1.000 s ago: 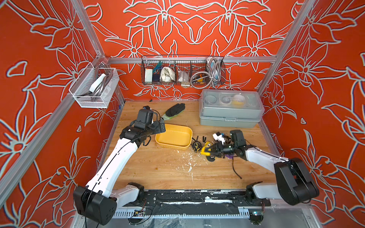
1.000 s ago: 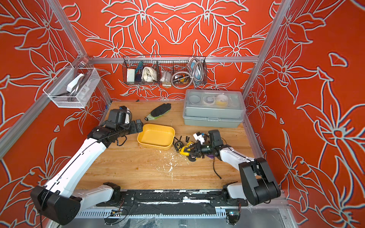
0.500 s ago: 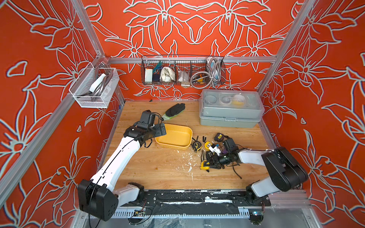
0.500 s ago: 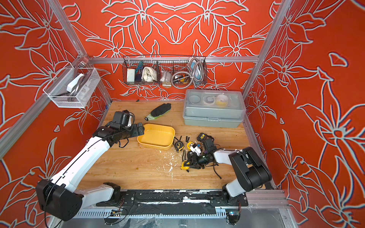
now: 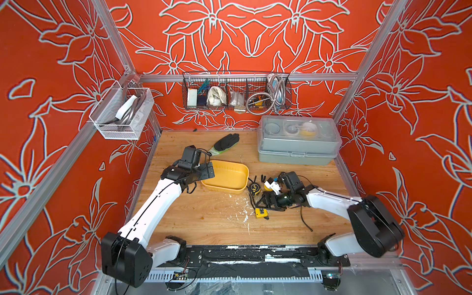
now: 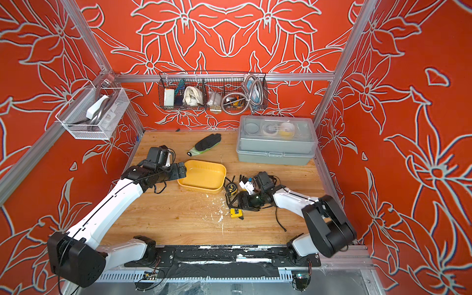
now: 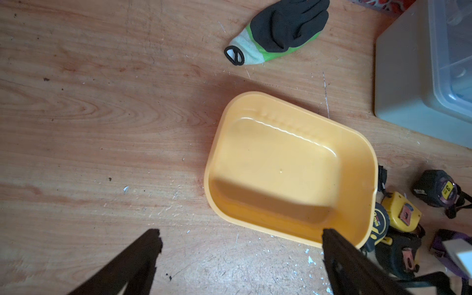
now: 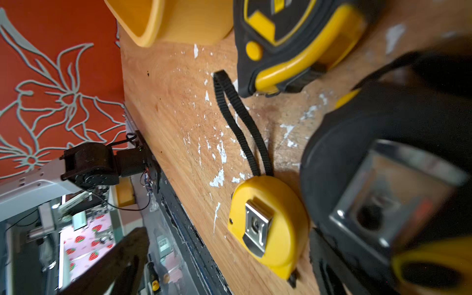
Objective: Take the tape measure out of the storage box
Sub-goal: Place the tape measure at the center of the board, then reset both arms
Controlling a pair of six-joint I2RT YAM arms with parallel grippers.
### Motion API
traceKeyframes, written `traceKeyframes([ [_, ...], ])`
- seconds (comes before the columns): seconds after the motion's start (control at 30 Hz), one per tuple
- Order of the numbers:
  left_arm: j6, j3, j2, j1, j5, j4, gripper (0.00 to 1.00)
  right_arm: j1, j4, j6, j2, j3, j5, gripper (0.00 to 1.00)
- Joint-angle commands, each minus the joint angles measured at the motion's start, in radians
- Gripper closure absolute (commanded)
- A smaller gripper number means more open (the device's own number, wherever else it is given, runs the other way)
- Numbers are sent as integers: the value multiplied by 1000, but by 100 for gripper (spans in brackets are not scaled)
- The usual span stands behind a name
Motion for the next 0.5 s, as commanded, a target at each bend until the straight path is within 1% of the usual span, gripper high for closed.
traceKeyframes([
  [0.0,38,-25,-22,8,-64,40,0,1,-167,-91,-137,69,138,0],
  [0.1,60,-70,-3,11,-151,95,0,-2,-205,-148,-256,137,248,0],
  [0.2,78,-130,14,14,-273,182,0,-12,-186,-205,-334,171,485,0],
  [0.23,97,-155,13,15,-311,222,0,-16,-166,-219,-354,167,625,0],
  [0.27,110,-184,13,22,-347,261,0,-16,-137,-223,-374,151,808,0],
  [0.3,119,-207,15,38,-363,293,0,-20,-109,-220,-390,130,969,0],
  [0.33,125,-236,21,66,-369,325,0,-35,-62,-229,-410,96,1100,0],
  [0.37,132,-258,32,98,-364,343,0,-60,6,-248,-428,52,1168,0],
  [0.4,152,-274,42,119,-362,358,0,-88,77,-255,-442,9,1198,0],
  [0.47,192,-320,57,145,-415,423,0,-172,151,-236,-455,-57,1228,0],
])
